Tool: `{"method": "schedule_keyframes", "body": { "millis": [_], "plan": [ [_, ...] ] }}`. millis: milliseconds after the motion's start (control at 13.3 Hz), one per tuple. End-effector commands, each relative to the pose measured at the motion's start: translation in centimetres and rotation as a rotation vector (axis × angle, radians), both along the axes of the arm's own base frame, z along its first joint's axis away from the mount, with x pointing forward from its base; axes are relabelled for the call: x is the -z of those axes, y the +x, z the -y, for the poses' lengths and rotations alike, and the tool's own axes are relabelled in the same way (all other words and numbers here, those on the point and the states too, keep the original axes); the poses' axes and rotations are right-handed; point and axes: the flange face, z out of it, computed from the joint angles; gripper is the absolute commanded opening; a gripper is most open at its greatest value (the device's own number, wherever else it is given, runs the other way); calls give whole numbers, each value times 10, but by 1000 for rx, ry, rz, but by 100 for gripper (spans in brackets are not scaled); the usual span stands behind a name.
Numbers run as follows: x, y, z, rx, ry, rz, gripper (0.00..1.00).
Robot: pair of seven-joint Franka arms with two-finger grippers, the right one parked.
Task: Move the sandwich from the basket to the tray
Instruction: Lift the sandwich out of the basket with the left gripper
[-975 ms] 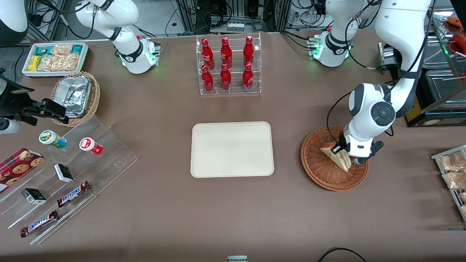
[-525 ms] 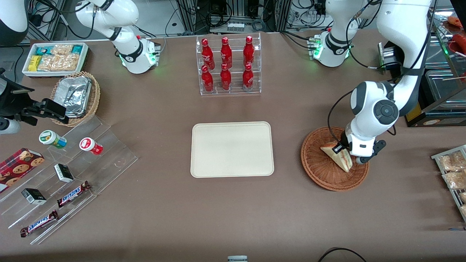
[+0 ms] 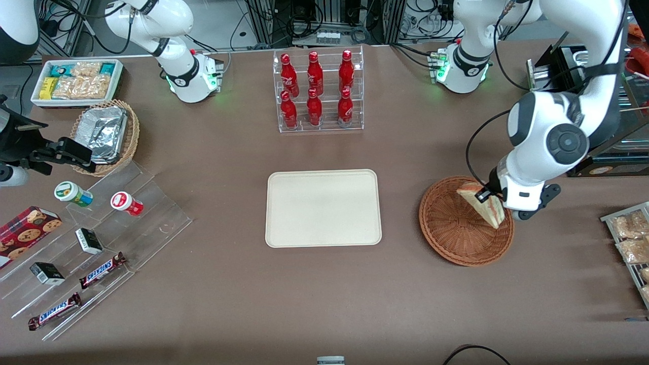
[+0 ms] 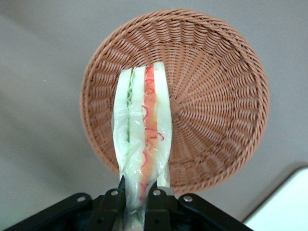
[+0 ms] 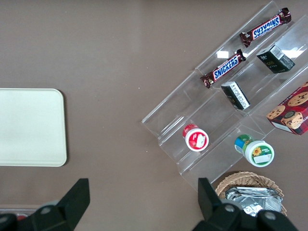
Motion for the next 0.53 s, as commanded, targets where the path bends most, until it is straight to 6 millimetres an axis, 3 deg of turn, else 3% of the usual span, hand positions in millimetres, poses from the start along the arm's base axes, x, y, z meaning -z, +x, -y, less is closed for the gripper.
{"method": "schedule_keyframes", "body": {
  "millis": [0,450],
  "plan": [
    [-38,4,11,62,8,-25,0],
    [-63,-3,66,290,-27,-31,0]
  ]
}}
